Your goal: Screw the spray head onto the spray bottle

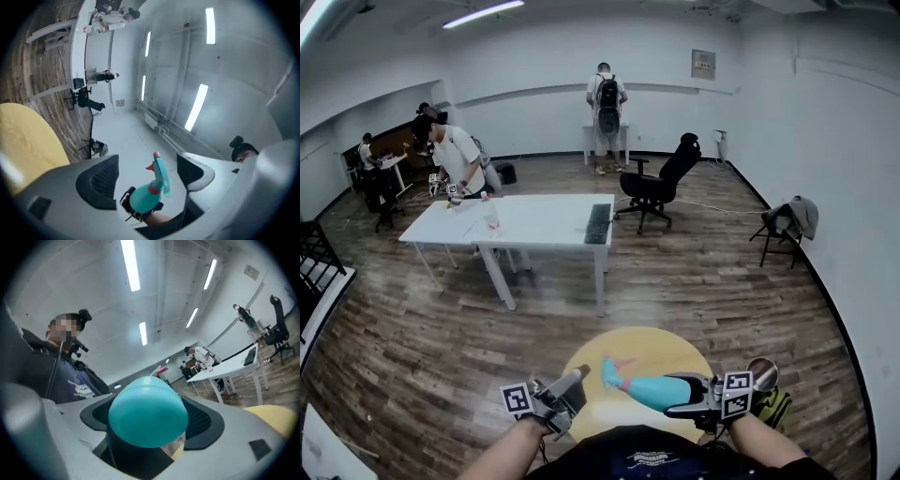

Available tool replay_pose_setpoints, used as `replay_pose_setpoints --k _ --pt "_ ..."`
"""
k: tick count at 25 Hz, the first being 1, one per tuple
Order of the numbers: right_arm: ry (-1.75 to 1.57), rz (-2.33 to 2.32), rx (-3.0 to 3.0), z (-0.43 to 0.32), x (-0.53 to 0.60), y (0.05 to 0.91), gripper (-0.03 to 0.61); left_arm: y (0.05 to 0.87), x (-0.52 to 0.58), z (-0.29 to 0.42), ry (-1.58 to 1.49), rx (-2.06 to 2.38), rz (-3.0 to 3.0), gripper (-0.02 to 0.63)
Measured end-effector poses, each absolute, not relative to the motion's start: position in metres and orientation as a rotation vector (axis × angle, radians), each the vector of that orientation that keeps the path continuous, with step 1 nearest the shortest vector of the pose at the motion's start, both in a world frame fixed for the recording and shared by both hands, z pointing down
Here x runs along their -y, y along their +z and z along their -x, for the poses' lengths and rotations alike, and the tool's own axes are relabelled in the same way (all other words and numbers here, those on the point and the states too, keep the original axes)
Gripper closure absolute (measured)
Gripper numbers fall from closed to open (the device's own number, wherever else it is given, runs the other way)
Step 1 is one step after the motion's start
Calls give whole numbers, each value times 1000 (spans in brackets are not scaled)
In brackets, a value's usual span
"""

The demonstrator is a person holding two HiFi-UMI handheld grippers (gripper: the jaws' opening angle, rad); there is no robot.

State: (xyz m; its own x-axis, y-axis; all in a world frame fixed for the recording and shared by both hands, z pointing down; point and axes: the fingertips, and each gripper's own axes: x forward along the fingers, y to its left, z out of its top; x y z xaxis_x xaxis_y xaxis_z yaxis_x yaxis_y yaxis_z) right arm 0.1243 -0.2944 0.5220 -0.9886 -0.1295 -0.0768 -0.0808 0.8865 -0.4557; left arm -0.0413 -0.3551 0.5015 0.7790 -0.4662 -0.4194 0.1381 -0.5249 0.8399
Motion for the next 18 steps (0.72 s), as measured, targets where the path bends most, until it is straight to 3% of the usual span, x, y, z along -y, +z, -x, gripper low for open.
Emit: replay_pose_setpoints --k 3,4,5,13,18 --pt "-483 99 -3215 -110 278 537 144 502 323 -8 -442 120 -2247 226" --pt "-431 48 -3270 -105 274 539 144 507 312 -25 -274 94 -2373 292" --pt "-428 -6 -3287 -103 272 538 144 513 302 -38 -123 73 -2489 472" --pt "-656 -320 -3367 -110 252 570 143 520 273 -70 392 -105 -2723 469" --pt "-736 -157 -3109 -113 274 538 143 508 298 -57 -20 19 -2478 457"
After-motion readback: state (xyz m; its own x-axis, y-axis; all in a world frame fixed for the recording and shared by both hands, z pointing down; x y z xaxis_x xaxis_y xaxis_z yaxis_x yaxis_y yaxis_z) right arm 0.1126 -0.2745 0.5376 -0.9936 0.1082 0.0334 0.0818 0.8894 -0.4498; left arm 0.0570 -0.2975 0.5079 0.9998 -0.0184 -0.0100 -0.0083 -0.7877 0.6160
